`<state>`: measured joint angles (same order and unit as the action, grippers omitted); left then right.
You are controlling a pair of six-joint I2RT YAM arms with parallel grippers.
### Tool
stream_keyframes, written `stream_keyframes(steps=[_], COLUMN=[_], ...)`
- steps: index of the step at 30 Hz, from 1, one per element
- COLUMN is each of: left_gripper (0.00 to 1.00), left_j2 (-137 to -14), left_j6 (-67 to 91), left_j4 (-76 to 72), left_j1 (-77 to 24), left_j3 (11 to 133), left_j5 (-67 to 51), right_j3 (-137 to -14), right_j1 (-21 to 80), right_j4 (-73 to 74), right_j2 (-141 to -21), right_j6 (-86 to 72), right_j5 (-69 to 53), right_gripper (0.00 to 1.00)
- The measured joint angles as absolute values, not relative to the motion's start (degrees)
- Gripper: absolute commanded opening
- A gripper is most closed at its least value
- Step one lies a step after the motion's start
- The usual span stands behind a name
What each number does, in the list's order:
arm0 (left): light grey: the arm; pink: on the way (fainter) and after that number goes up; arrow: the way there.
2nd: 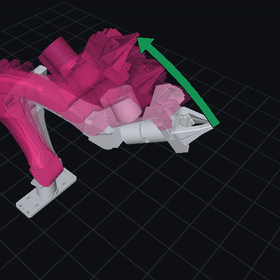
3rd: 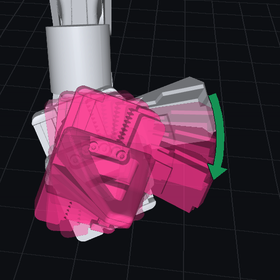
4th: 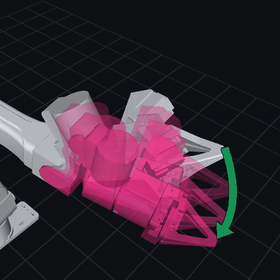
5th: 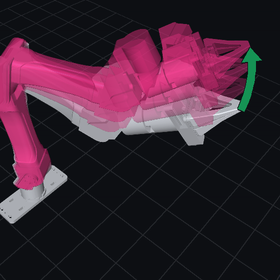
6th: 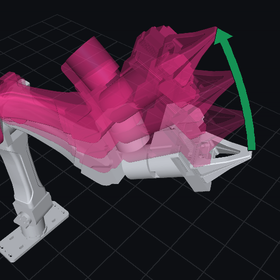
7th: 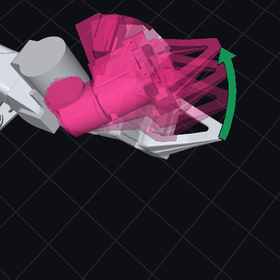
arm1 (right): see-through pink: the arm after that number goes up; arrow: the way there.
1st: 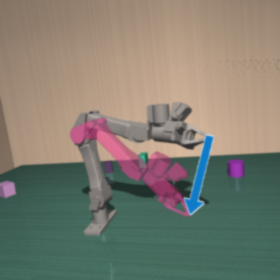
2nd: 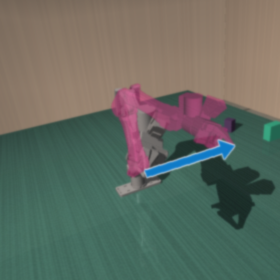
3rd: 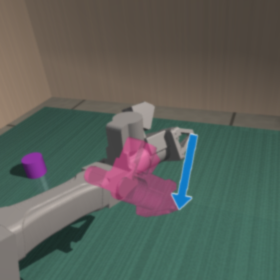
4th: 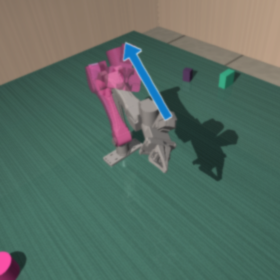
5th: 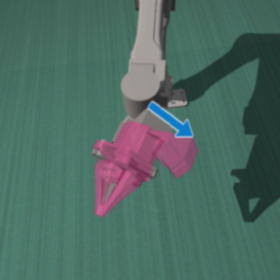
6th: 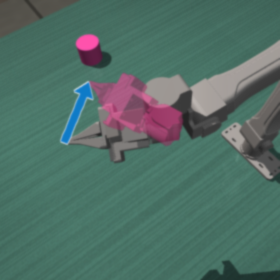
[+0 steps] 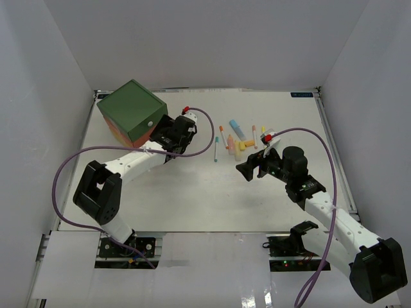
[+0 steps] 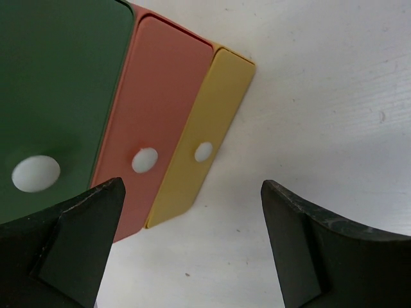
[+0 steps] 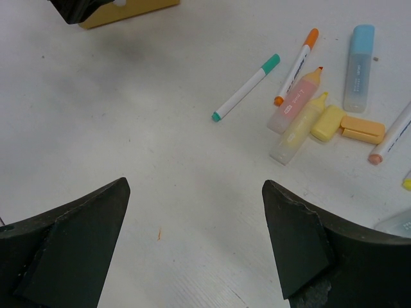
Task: Sort the stationery into containers
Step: Open the drawer in the storage box.
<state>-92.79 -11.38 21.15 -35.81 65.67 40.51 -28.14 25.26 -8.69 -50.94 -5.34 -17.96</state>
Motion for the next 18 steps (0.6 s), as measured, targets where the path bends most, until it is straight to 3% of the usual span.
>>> stream_keyframes(steps=[18], left_gripper=[0.93], left_j2=[-96.4], left_j6=[-18.5], left_j4=[17.5], left_j1=[-32.9], left_j3=[65.7], left_j5=[38.7], right_j3=[-27.4], right_j1=[25.3], right_j4=[-8.7], right_j2=[-50.9], right_j6=[-5.3], right_j5=[-17.9], right_gripper=[0.9])
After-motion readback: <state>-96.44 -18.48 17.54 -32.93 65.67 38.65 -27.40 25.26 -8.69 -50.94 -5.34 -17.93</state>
